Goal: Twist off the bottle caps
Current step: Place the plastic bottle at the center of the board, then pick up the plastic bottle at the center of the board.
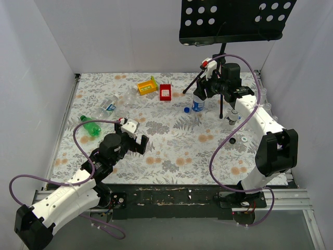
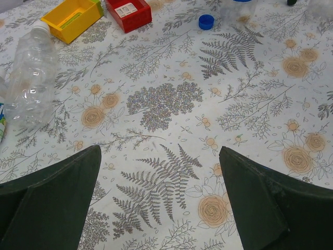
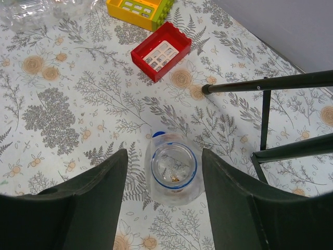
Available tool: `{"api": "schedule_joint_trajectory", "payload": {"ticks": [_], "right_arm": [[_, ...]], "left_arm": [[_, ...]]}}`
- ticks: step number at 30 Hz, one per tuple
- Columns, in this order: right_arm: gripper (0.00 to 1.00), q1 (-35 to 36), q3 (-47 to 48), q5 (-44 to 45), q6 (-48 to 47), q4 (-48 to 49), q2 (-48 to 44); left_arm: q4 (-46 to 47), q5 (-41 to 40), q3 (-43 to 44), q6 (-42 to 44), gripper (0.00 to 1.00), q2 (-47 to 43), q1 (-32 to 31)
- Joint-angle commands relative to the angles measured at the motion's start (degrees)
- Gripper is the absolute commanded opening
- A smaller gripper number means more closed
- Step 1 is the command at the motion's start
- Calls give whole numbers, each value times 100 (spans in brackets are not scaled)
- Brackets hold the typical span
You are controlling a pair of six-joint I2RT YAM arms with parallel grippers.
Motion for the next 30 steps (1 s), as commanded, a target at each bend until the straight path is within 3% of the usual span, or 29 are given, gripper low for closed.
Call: {"api": "schedule_joint_trajectory", "payload": {"ticks": [1,8,30], "right_arm": [[67,-34,34,4,28,132,-202],[86,-96,78,171,63,149,-360],[91,-421,-308,-312,-68,-44,-1687]], "left_arm": [[129,1,-14,0,98,-42,29],[137,18,-23,-18,98,-95,38],[164,27,-23,-53,98,-95,29]]}}
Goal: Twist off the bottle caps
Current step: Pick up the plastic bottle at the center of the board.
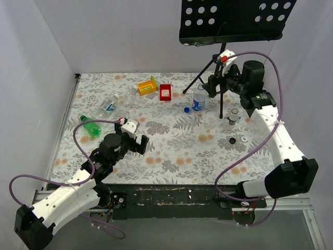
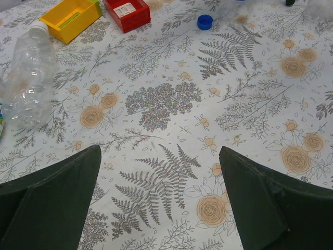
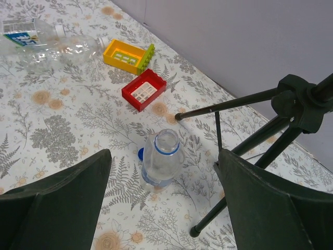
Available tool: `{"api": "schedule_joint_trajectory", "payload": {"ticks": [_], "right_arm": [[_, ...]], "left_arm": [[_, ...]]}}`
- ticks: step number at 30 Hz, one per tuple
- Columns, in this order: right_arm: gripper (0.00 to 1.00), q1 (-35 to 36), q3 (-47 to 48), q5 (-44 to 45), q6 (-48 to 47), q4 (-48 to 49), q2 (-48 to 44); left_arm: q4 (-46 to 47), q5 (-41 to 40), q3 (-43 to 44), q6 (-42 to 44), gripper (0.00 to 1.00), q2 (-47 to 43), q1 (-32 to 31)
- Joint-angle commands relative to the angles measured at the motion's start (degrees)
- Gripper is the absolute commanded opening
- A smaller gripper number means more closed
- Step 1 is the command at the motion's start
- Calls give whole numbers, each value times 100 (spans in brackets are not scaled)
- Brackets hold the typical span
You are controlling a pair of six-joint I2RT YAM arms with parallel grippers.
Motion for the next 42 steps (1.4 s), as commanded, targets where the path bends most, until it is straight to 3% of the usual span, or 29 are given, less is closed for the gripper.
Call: {"api": "schedule_joint_trajectory", "payload": {"ticks": [1,12,15,21,25,33,37,42], "right_arm": [[91,-89,-227,-188,-81,-62,-407],[93,-572,-500,-600,-178,-431,-1084],[98,-660,-553,-662,-249,-624,-1277],[98,-827,-895,-916,-362,-984,-1672],[98,-862,-1220,-1242,-573,-1160,-1945],[97,-924,-1993,-2032,-907,-1319,-2244],[96,-924,-2354,-2401,-1083,-1354,-2376],[95,-924,-3038,-3280,-1338,-1170,-2253]], "left_arm": [[162,3,-20,-55,98,-103,46],[153,73,76,-292,98,-156,108],[100,100,190,-512,98,-112,135],[-119,144,550,-1109,98,81,327],[-549,319,1086,-1627,98,449,722],[-1253,2278,2352,-2323,98,1644,2268],[-1437,2140,2589,-2140,98,2075,2533],[-1754,1323,2941,-1393,98,2962,2885]]}}
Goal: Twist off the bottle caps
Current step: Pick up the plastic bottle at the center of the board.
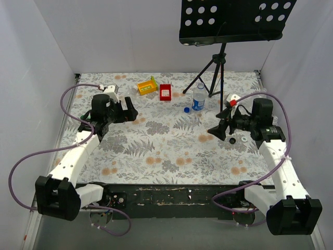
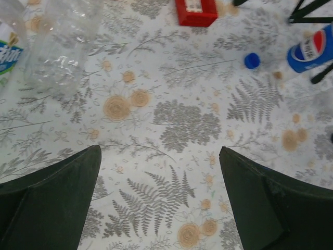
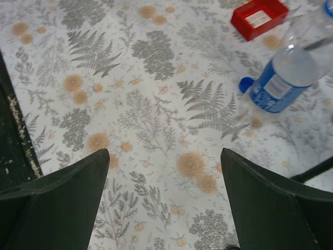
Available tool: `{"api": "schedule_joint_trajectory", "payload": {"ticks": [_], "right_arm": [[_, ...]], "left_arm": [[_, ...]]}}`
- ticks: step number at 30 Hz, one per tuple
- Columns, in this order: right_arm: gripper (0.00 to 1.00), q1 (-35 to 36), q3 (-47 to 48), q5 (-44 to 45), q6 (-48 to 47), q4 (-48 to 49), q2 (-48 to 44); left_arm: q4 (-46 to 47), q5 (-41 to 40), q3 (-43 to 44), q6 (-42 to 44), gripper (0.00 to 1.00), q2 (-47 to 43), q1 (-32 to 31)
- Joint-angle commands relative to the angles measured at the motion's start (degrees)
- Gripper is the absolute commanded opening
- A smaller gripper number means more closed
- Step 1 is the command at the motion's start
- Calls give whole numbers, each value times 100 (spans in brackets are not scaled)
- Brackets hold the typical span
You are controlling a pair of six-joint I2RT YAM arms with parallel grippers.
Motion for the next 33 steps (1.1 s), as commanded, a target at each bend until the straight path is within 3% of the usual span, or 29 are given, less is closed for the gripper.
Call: {"api": "schedule_joint_trajectory", "payload": {"ticks": [1,8,17,27,33], "right_arm": [[95,-21,-570,-986,-335,249,20],[95,-21,-1229,-1373,-537,557,213],[97,-39,-1740,-1786,-915,681,205],[96,-39,-1626,-1945,-1258,355,486],[96,-48,-1626,-1892,-1311,302,451]], "left_arm": [[-430,-625,447,665,98,707,300],[-351,-741,1492,1017,97,2386,353],[-895,-1417,3733,1852,95,4619,353],[-1203,-1655,4921,2063,94,5806,274],[-1353,-1532,5019,2028,81,6132,239]]}}
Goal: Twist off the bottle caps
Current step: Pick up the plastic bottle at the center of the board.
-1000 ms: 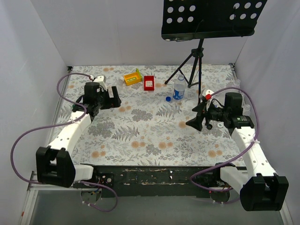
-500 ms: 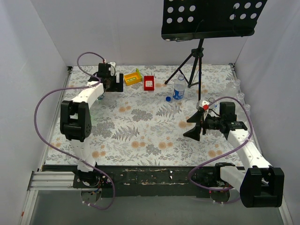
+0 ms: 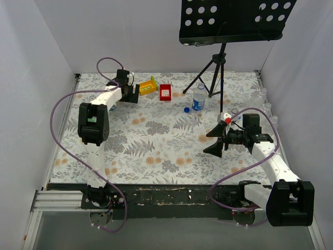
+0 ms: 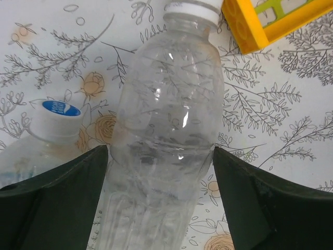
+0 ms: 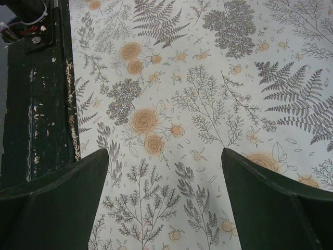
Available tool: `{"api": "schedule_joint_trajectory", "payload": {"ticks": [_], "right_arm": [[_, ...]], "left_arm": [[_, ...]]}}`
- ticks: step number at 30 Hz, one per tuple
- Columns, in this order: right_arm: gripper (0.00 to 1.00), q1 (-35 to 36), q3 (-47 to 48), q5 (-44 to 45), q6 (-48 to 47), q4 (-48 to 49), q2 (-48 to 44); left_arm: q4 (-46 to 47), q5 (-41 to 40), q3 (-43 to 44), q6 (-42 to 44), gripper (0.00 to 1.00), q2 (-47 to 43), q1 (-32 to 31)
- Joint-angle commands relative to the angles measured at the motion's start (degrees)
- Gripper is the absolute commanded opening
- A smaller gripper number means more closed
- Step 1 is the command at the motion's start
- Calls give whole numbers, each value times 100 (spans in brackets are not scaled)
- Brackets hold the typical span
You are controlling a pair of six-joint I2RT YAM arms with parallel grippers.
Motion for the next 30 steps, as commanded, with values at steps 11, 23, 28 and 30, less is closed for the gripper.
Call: {"api": "schedule_joint_trajectory", "payload": {"ticks": [11,23,28,30], "right_arm": [[96,-46,156,-194,-265,-181,-12],[96,-81,174,-229,-352,-269,-74],[96,-116,174,-264,-379,-295,-127],[96,-133,174,-282,-388,-313,-127]], "left_arm": [[-210,13,-273,-9,62,-25,-83],[-69,242,-1345,-273,27,-1087,-83],[-25,435,-1837,-369,25,-1834,-100],[36,531,-2092,-387,25,-2168,-109]]}}
